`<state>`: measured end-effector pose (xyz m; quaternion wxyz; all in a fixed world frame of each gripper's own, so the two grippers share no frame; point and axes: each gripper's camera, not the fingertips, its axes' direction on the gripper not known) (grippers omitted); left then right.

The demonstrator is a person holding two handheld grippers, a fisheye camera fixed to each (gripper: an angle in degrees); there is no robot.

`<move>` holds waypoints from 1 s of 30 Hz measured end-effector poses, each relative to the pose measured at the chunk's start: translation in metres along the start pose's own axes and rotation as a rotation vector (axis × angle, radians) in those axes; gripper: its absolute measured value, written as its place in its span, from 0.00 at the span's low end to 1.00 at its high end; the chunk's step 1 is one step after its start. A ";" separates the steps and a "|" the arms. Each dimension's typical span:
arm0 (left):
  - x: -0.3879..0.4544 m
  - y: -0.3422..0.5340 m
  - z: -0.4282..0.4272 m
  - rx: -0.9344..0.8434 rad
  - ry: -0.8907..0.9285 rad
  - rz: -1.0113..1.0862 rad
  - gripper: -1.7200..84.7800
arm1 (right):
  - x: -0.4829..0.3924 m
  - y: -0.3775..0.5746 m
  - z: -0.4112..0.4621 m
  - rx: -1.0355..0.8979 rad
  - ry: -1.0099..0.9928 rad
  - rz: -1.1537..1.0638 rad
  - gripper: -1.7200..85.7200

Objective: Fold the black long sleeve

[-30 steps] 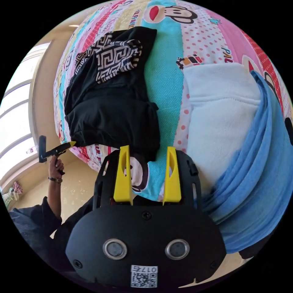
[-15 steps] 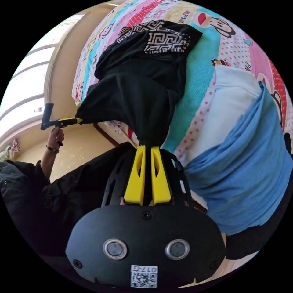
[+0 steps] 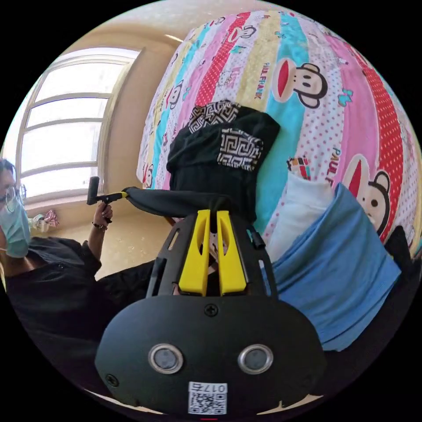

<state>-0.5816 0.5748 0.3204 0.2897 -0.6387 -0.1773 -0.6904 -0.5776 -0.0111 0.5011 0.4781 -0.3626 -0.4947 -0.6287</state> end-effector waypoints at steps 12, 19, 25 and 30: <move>-0.048 -0.111 0.026 0.083 -0.067 -0.047 0.19 | 0.027 -0.132 0.005 -0.007 0.052 0.024 0.11; -0.055 -0.080 0.085 0.102 -0.064 0.020 0.15 | 0.038 -0.076 0.065 -0.048 0.210 0.166 0.19; -0.075 -0.075 0.113 -0.028 0.009 -0.027 0.13 | 0.045 -0.072 0.096 -0.123 -0.019 0.159 0.10; -0.085 -0.062 0.118 -0.063 -0.033 -0.011 0.15 | 0.047 -0.062 0.098 -0.126 0.034 0.182 0.10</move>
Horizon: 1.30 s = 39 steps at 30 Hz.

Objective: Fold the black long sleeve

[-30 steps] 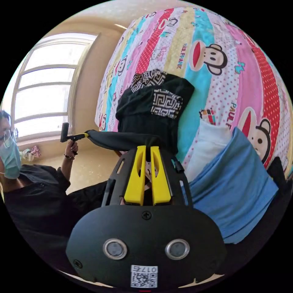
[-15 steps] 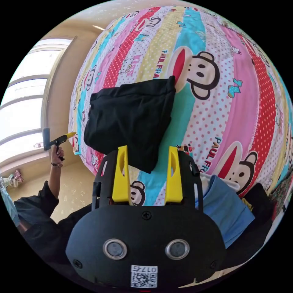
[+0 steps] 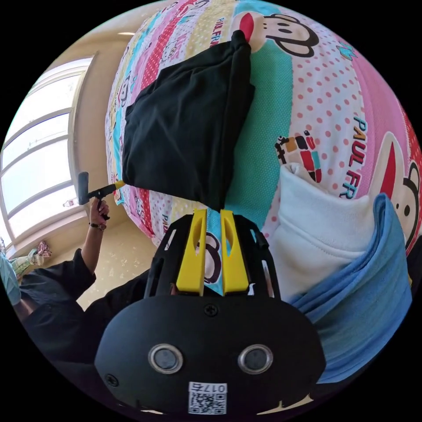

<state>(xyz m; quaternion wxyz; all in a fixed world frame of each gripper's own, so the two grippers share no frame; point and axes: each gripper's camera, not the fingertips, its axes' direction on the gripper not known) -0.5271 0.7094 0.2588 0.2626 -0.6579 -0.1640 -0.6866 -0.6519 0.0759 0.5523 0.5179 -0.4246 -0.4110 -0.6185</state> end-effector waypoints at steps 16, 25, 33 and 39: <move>-0.001 -0.010 0.017 0.087 -0.170 -0.010 0.10 | -0.014 -0.033 0.030 0.063 -0.013 0.061 0.13; -0.001 0.025 -0.046 0.135 0.066 0.016 0.06 | -0.036 0.018 -0.026 0.230 -0.166 0.054 0.06; -0.032 0.058 -0.001 -0.042 0.053 -0.116 0.11 | -0.030 0.017 0.027 -0.117 0.102 0.190 0.06; -0.065 0.073 -0.010 0.160 0.095 -0.250 0.22 | -0.081 -0.002 0.014 0.078 0.148 0.090 0.11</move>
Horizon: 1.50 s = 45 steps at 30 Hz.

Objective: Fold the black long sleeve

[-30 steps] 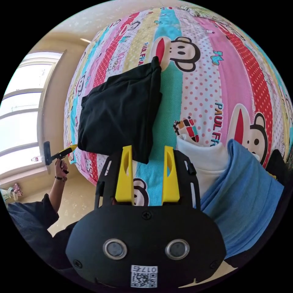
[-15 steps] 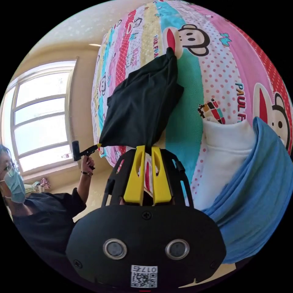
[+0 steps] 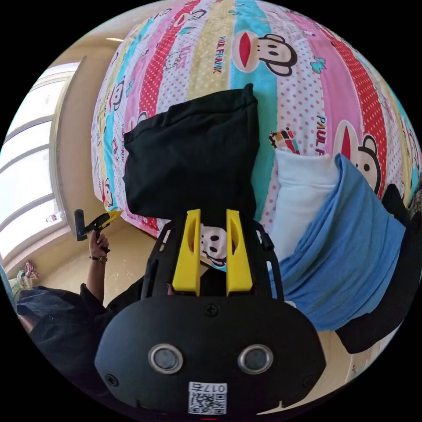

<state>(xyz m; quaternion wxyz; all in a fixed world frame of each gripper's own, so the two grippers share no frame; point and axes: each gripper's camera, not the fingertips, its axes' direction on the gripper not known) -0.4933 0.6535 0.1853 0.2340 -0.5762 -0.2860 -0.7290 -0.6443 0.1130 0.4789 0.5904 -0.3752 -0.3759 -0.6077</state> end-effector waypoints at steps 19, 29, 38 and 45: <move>0.098 -0.033 0.034 -0.013 0.260 0.260 0.07 | -0.069 -0.039 0.116 -0.098 -0.056 -0.192 0.03; 0.319 -0.016 0.249 -0.420 0.058 0.725 0.08 | 0.073 0.051 0.042 0.166 -0.067 0.126 0.03; 0.236 0.015 0.256 -0.298 0.165 0.470 0.06 | 0.120 0.074 0.027 0.211 -0.124 0.107 0.04; 0.180 0.021 0.264 -0.132 -0.198 0.160 0.24 | 0.127 0.065 0.051 0.155 -0.304 0.020 0.14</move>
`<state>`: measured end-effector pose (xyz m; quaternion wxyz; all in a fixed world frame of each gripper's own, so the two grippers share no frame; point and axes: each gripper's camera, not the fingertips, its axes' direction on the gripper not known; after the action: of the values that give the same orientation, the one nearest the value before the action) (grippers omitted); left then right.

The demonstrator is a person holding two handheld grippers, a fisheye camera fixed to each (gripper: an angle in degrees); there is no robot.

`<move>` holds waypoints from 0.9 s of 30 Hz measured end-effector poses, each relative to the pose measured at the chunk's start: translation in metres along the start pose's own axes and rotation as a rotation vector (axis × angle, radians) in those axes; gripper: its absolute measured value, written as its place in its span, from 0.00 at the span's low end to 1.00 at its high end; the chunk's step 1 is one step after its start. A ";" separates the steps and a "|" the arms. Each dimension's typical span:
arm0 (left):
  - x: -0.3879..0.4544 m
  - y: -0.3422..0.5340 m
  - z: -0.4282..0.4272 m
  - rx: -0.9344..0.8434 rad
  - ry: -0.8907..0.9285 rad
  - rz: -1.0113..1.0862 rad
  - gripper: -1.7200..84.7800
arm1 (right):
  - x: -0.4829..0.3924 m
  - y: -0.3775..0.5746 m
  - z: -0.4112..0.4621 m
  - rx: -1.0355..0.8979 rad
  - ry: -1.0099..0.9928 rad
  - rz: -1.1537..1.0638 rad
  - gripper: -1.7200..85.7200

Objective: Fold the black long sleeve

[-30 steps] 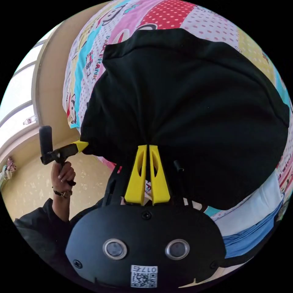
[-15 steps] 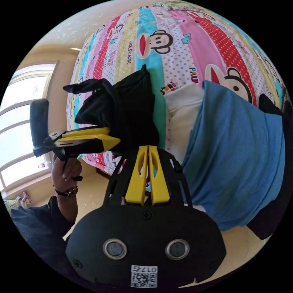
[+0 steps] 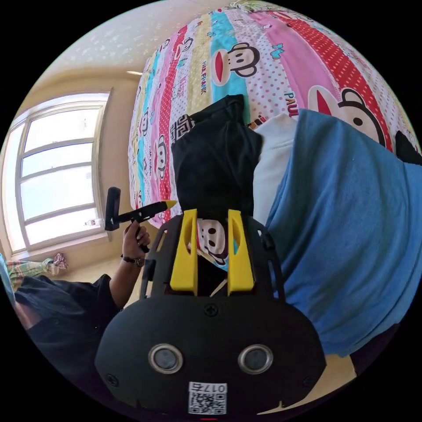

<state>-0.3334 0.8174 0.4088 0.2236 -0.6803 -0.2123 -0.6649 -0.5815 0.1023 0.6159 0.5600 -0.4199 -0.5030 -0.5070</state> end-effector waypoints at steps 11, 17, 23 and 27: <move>0.005 0.025 0.059 -0.042 0.498 -0.092 0.08 | 0.022 0.021 0.028 -0.183 -0.182 0.031 0.31; 0.063 0.046 -0.006 0.029 0.386 0.039 0.07 | 0.048 0.039 0.054 -0.061 -0.792 0.193 0.35; 0.108 0.059 -0.030 0.029 0.273 0.097 0.07 | 0.074 0.051 0.106 0.139 -1.205 0.483 0.26; 0.103 0.080 -0.043 0.054 0.332 0.082 0.07 | 0.064 0.062 0.099 0.163 -1.122 0.476 0.14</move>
<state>-0.3186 0.7270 0.5105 0.3008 -0.5630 -0.1620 -0.7526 -0.5345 0.1982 0.6954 0.3379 -0.6794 -0.6506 -0.0296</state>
